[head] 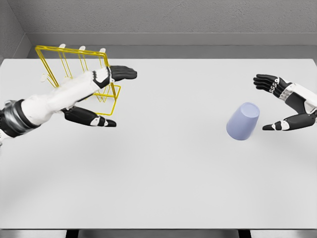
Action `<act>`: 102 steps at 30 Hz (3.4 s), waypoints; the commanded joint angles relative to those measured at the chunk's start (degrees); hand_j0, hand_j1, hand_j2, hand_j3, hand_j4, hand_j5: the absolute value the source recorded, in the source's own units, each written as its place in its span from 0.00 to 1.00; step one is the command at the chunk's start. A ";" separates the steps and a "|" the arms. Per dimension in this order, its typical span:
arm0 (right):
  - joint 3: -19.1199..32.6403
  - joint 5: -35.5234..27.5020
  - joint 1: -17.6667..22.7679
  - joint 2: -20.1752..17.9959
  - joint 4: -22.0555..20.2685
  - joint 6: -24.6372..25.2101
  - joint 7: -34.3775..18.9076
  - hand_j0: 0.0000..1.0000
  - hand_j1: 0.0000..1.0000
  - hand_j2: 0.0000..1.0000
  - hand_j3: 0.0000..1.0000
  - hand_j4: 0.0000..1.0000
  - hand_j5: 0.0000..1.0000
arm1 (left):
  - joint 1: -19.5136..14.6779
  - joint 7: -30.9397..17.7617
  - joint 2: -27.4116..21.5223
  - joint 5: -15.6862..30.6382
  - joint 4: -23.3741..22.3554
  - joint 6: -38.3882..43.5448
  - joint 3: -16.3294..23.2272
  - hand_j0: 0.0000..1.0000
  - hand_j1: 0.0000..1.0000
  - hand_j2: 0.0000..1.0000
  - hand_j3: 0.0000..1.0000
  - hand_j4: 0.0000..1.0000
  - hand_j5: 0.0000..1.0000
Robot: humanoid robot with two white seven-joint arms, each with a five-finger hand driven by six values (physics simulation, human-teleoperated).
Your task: Place the cup on the cup holder with both arms
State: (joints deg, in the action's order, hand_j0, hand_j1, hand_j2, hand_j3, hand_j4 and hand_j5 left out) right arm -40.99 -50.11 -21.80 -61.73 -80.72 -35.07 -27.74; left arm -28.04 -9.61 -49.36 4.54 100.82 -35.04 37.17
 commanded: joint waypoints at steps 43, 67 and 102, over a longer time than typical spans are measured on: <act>-1.99 -7.37 2.02 12.33 15.50 4.75 -3.55 1.00 1.00 1.00 1.00 1.00 1.00 | 6.95 -6.47 18.95 29.30 -8.36 30.12 3.96 1.00 1.00 1.00 1.00 1.00 1.00; -2.70 -7.19 1.23 15.76 15.42 8.09 -3.47 1.00 1.00 1.00 1.00 1.00 1.00 | 11.78 -6.56 24.04 26.14 -12.76 21.24 -0.17 1.00 1.00 1.00 1.00 1.00 1.00; -2.26 -6.40 -2.46 15.85 11.99 7.48 -3.38 0.69 0.69 0.69 0.69 0.69 0.69 | 11.61 -6.47 24.22 26.31 -16.18 19.84 -0.35 1.00 1.00 1.00 1.00 1.00 1.00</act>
State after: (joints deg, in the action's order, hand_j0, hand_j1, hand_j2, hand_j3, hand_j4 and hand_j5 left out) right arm -43.32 -56.23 -24.61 -45.93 -68.15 -27.55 -31.11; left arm -16.44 -16.06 -25.13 30.62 84.66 -15.12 36.86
